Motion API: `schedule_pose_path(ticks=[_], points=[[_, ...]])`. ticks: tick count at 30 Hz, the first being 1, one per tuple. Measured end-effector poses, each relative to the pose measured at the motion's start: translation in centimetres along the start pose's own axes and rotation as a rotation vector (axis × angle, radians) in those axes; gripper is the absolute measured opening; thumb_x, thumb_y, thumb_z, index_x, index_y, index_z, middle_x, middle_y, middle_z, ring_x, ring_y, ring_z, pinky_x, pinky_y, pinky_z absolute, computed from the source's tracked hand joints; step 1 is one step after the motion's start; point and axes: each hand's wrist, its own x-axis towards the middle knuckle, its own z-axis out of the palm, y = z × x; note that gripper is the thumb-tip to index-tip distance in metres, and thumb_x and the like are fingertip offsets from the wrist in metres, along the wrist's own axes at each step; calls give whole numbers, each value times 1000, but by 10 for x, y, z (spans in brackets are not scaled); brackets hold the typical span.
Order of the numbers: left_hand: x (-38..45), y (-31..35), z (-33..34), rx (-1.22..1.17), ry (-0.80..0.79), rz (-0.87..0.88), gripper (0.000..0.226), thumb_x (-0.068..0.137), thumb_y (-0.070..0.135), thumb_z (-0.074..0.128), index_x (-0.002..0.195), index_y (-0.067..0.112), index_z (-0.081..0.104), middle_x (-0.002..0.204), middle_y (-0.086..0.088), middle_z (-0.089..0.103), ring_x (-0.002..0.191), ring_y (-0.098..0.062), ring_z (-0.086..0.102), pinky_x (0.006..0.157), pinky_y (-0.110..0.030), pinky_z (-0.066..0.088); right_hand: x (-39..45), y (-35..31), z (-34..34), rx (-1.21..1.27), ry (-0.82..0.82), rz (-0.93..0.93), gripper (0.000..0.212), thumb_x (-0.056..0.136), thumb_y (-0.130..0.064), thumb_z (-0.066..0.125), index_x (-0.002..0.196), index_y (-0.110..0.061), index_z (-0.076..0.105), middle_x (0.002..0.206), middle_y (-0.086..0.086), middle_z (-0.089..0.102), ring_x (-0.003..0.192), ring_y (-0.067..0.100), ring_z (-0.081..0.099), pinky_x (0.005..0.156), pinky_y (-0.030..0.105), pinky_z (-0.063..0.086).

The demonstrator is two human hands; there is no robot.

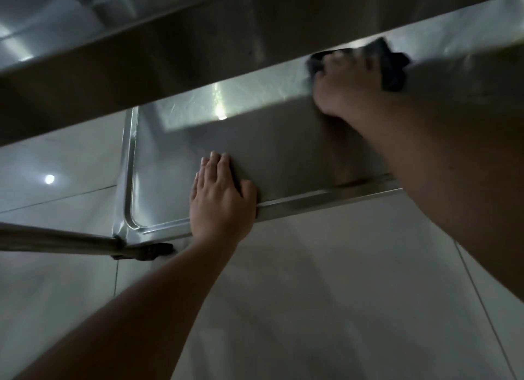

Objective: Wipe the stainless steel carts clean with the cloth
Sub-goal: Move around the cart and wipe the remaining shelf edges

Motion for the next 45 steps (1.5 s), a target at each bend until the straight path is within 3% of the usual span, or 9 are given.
schedule_pose_path(ticks=[4, 9, 13, 20, 25, 29, 35, 40, 45], points=[[-1, 4, -7, -82, 4, -50, 71, 94, 45, 32, 161, 23, 36, 170, -2, 35, 158, -22, 26, 130, -43, 21, -63, -88, 19, -1, -161, -483, 59, 106, -41, 23, 161, -21, 29, 172, 0, 21, 159, 31, 8, 125, 56, 1], [-3, 6, -12, -133, 4, -73, 57, 93, 38, 35, 148, 25, 40, 156, -7, 47, 146, -31, 43, 121, -53, 35, -137, -43, 42, 29, -120, -592, 62, 108, -48, 16, 165, -25, 22, 173, -7, 17, 160, 21, 4, 128, 48, -3], [-1, 7, -13, -99, -3, -48, 58, 95, 40, 38, 151, 23, 40, 161, -5, 43, 149, -29, 39, 123, -51, 33, -137, 63, 30, -30, 70, -451, 68, 100, -52, 16, 160, -27, 38, 167, -7, 34, 157, 21, 25, 126, 48, 11], [5, 14, -18, 19, -76, -7, 50, 108, 42, 40, 149, 13, 39, 158, -13, 39, 149, -34, 35, 124, -52, 30, -109, 140, 4, -32, 48, 23, 70, 100, -52, 15, 164, -26, 23, 173, -6, 17, 160, 26, 9, 127, 52, 2], [4, 18, -21, 26, -67, -16, 48, 108, 40, 46, 148, 13, 40, 157, -15, 41, 146, -37, 39, 121, -54, 33, -174, 59, 24, -39, -42, -451, 66, 103, -49, 16, 164, -26, 27, 172, -7, 21, 160, 24, 10, 128, 49, 2], [4, 12, -21, 20, -63, -28, 47, 108, 41, 47, 148, 20, 38, 157, -16, 41, 142, -41, 41, 116, -59, 37, -169, 96, 13, -32, -114, -585, 66, 103, -55, 10, 164, -33, 25, 171, -14, 20, 160, 15, 7, 129, 42, 0], [10, 11, -24, 69, -114, -40, 50, 106, 48, 47, 145, 19, 37, 155, -20, 40, 141, -45, 41, 114, -64, 37, -131, 250, -20, -56, 65, -147, 76, 94, -55, 12, 160, -26, 37, 169, -3, 31, 157, 25, 23, 126, 49, 13], [13, 43, -19, 119, -114, 60, 44, 108, 41, 48, 144, 16, 45, 161, -14, 36, 150, -37, 31, 119, -60, 33, -104, 290, -28, -5, 46, 287, 71, 99, -52, 11, 165, -26, 17, 174, -4, 13, 160, 27, 6, 128, 55, 4], [10, 119, 12, -26, -125, 173, 50, 107, 49, 44, 150, 24, 41, 167, -6, 30, 156, -31, 26, 124, -55, 26, -122, 180, -11, -33, 60, -124, 60, 104, -45, 31, 160, -23, 34, 169, -2, 28, 156, 29, 20, 125, 53, 14]])
